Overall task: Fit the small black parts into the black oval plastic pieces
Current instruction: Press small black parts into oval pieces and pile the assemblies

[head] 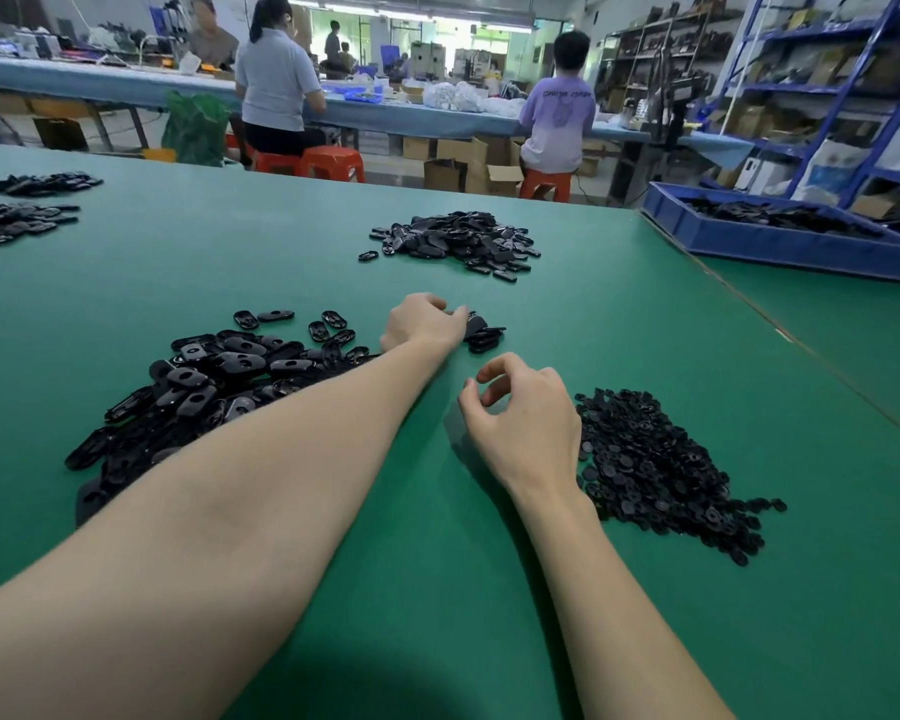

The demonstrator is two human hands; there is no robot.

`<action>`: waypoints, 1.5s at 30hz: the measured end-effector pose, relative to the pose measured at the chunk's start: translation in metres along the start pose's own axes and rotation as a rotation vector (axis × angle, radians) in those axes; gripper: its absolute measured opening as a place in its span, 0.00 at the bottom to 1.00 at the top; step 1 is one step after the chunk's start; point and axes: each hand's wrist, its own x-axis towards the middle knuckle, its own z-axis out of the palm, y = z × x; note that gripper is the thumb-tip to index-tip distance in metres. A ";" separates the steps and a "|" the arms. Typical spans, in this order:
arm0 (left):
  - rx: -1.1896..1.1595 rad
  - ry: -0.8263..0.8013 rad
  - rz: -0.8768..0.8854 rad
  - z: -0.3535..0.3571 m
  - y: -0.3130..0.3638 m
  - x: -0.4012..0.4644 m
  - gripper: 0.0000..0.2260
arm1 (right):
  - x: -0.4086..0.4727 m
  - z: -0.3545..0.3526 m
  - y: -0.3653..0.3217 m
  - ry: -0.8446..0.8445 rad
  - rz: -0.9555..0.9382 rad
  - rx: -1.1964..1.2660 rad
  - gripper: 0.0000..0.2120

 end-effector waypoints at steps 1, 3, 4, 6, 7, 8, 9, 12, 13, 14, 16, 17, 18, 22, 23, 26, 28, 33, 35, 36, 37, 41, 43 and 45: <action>-0.029 -0.011 0.020 0.000 0.001 -0.004 0.18 | 0.000 0.000 0.000 -0.002 0.004 0.000 0.07; -0.090 -0.017 0.071 0.000 0.002 -0.016 0.17 | 0.000 -0.001 0.000 -0.007 0.006 -0.009 0.06; -0.122 -0.020 0.097 -0.002 0.001 -0.023 0.15 | 0.000 -0.001 0.000 -0.009 0.008 -0.016 0.06; -0.167 -0.046 0.159 -0.004 -0.003 -0.038 0.10 | -0.001 -0.001 -0.001 -0.012 0.009 -0.032 0.06; -0.171 -0.066 0.193 -0.006 -0.006 -0.044 0.08 | -0.001 -0.001 -0.001 -0.017 0.009 -0.039 0.06; -0.159 -0.085 0.225 -0.009 -0.010 -0.049 0.06 | -0.002 -0.001 -0.001 -0.023 0.007 -0.047 0.06; -0.133 -0.097 0.255 -0.012 -0.014 -0.052 0.05 | -0.002 -0.002 -0.002 -0.026 0.003 -0.054 0.06; 0.013 -0.063 0.315 -0.030 -0.021 -0.049 0.03 | -0.003 -0.002 -0.003 -0.027 0.000 -0.059 0.05; 0.061 -0.025 0.321 -0.038 -0.022 -0.044 0.03 | -0.003 -0.001 -0.004 -0.028 0.001 -0.056 0.05; 0.111 0.019 0.321 -0.047 -0.023 -0.039 0.04 | -0.004 -0.001 -0.004 -0.028 0.004 -0.052 0.05; 0.232 0.080 0.315 -0.065 -0.028 -0.024 0.07 | -0.005 -0.002 -0.005 -0.027 0.011 -0.044 0.05; 0.297 0.090 0.309 -0.072 -0.031 -0.017 0.08 | -0.005 -0.002 -0.005 -0.031 0.014 -0.042 0.05; 0.357 0.097 0.301 -0.079 -0.036 -0.010 0.09 | -0.005 -0.002 -0.004 -0.037 0.016 -0.041 0.04; 0.519 0.127 0.259 -0.094 -0.051 0.010 0.14 | -0.004 -0.002 -0.004 -0.052 0.008 -0.045 0.04; 0.526 0.112 0.242 -0.095 -0.054 0.012 0.15 | -0.004 -0.001 -0.004 -0.052 0.006 -0.047 0.04; 0.507 0.051 0.177 -0.092 -0.059 0.013 0.16 | -0.004 -0.001 -0.004 -0.049 0.007 -0.048 0.05; 0.478 0.042 0.159 -0.091 -0.060 0.011 0.14 | -0.004 -0.001 -0.003 -0.050 0.013 -0.044 0.04; 0.411 0.035 0.107 -0.094 -0.055 0.008 0.16 | -0.004 0.000 -0.002 -0.060 0.022 -0.048 0.04; 0.391 0.037 0.100 -0.095 -0.054 0.008 0.17 | -0.003 0.000 -0.002 -0.062 0.027 -0.049 0.04; 0.377 0.039 0.103 -0.095 -0.054 0.007 0.16 | -0.003 0.000 -0.001 -0.061 0.030 -0.048 0.04; 0.365 0.043 0.109 -0.095 -0.054 0.006 0.15 | -0.003 0.000 -0.002 -0.060 0.030 -0.048 0.04; 0.260 0.092 0.190 -0.089 -0.048 -0.002 0.11 | -0.003 0.001 -0.001 -0.053 0.026 -0.043 0.03; 0.147 0.101 0.259 -0.085 -0.038 -0.008 0.09 | -0.003 0.000 -0.001 -0.047 0.024 -0.046 0.03; 0.067 0.093 0.337 -0.080 -0.027 -0.018 0.06 | -0.003 0.000 -0.001 -0.045 0.028 -0.052 0.04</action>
